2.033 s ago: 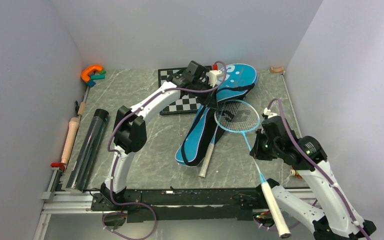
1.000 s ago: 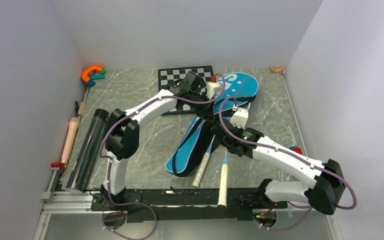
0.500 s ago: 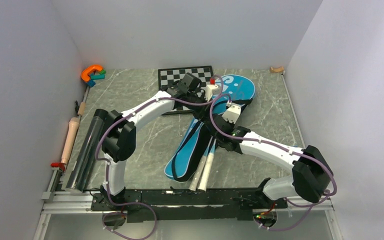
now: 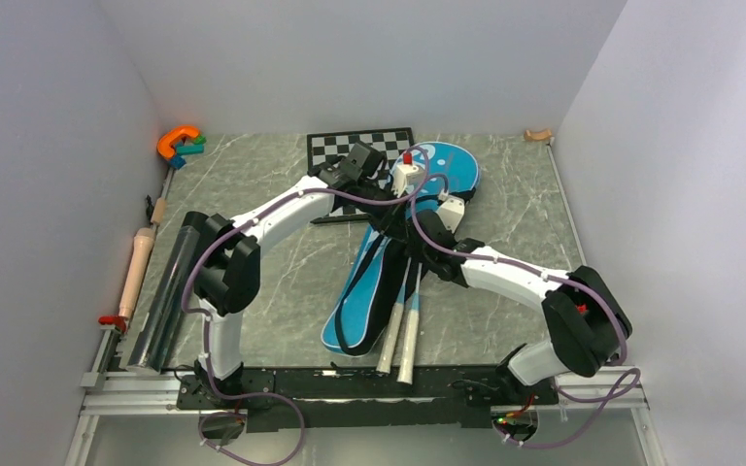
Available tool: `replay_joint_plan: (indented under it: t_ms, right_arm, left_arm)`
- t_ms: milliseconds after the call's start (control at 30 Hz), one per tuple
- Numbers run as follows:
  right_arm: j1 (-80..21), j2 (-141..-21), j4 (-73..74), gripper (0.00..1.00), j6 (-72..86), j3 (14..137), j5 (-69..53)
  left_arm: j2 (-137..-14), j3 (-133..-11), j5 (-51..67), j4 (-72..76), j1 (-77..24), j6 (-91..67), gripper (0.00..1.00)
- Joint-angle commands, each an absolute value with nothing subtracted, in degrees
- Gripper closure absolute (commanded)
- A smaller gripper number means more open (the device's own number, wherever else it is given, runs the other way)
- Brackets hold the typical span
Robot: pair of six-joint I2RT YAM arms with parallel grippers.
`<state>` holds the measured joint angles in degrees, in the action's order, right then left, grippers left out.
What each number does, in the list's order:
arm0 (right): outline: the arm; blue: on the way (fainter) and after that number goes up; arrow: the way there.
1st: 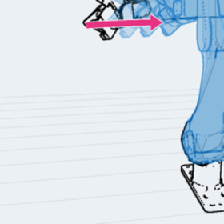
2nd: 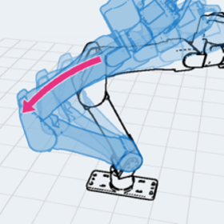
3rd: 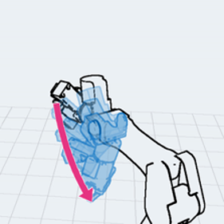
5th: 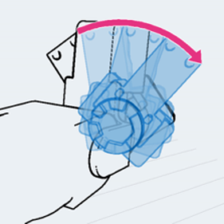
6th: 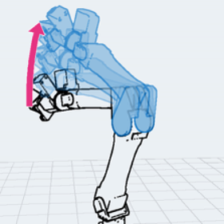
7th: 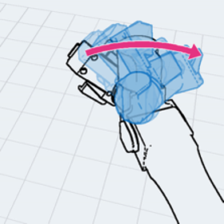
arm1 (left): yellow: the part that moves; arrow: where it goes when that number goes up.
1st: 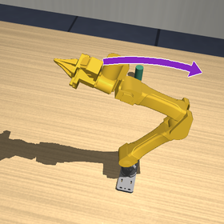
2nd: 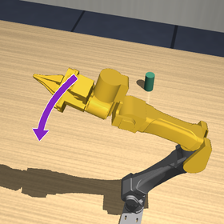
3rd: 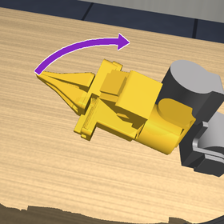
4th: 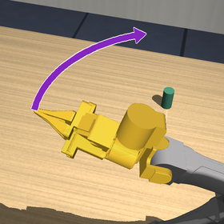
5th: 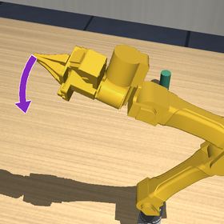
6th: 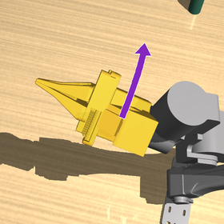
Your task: Pack up the badminton gear
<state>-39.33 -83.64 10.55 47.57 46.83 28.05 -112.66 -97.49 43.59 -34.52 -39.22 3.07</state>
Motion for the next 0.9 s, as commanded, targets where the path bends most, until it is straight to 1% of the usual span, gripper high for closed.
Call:
replay_joint_plan:
  t_ms: [0, 67, 167, 267, 333, 433, 600, 733, 867]
  right_arm:
    - [-39.1, -79.7, 2.8, 0.44, 46.1, 46.1, 19.6]
    - [-38.6, -77.1, 3.5, 0.39, 46.1, 45.2, 18.4]
    - [-36.5, -72.3, 4.4, 0.36, 47.3, 42.1, 17.5]
    - [-32.3, -67.0, 1.6, 0.33, 49.2, 36.4, 16.1]
    - [-28.0, -65.6, -1.1, 0.32, 50.2, 33.6, 14.4]
    - [-23.5, -68.4, -4.1, 0.32, 50.7, 32.2, 10.2]
    - [-20.4, -77.5, -8.8, 0.33, 50.7, 33.4, 6.6]
    - [-19.4, -82.7, -13.1, 0.37, 51.4, 33.0, 4.4]
    - [-19.2, -85.8, -17.5, 0.44, 52.6, 31.9, 3.8]
  left_arm:
    - [-109.4, -97.2, 48.2, -35.3, -40.6, 4.6, 1.00]
    - [-109.4, -96.7, 48.1, -35.1, -40.6, 4.6, 1.00]
    - [-109.0, -96.0, 47.9, -34.9, -40.5, 4.6, 1.00]
    - [-108.7, -95.3, 47.9, -34.7, -40.6, 4.7, 1.00]
    - [-108.3, -94.7, 47.9, -34.4, -40.6, 4.5, 1.00]
    - [-107.8, -94.2, 48.1, -34.5, -40.6, 4.7, 1.00]
    - [-107.0, -93.5, 47.8, -34.7, -40.6, 5.2, 1.00]
    - [-106.8, -93.1, 47.6, -35.0, -40.6, 5.8, 1.00]
    - [-106.8, -92.8, 47.6, -35.0, -40.6, 6.2, 1.00]
